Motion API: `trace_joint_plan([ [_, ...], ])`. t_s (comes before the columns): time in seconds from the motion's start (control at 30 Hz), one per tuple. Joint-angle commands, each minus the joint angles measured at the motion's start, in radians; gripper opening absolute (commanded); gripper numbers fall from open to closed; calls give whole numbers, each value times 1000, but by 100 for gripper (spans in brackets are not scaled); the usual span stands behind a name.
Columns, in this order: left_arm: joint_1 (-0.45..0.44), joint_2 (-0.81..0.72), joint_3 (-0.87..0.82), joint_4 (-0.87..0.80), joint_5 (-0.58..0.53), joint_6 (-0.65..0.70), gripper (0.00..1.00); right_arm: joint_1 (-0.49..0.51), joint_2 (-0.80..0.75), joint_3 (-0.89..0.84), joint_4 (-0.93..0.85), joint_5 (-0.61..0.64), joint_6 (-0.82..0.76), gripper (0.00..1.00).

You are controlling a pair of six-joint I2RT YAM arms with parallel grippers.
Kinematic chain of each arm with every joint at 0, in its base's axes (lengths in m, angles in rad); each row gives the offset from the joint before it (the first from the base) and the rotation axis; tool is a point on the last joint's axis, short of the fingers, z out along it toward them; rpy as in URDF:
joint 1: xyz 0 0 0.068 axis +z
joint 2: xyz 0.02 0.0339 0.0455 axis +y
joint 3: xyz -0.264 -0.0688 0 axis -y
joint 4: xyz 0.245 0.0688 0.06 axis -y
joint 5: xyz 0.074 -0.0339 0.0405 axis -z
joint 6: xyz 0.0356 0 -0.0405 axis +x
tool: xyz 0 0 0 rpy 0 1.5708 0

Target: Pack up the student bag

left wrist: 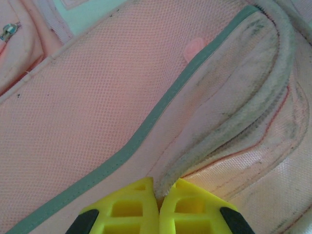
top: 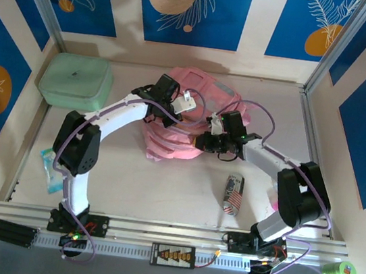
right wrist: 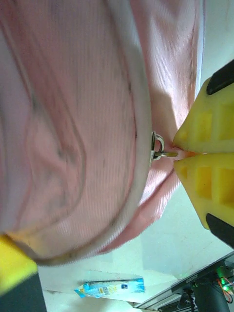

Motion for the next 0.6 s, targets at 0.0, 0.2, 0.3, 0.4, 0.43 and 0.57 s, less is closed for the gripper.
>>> trace_joint_plan([
  [0.0,2,8,48,49,31,-77,0,56,-32,-25,68,-15,11,4],
  [0.2,2,-6,36,60,35,-86,0,62,-91,-90,131,92,35,8],
  [0.3,3,-25,17,80,43,-86,0,8,-170,-151,164,126,93,25],
  [0.4,2,-45,-4,106,53,-83,1,-74,-246,-209,200,105,176,50],
  [0.43,2,-51,-13,117,62,-83,1,-103,-264,-220,208,85,205,56],
  [0.57,2,-71,-46,163,104,-76,2,-200,-262,-192,195,-21,355,63],
])
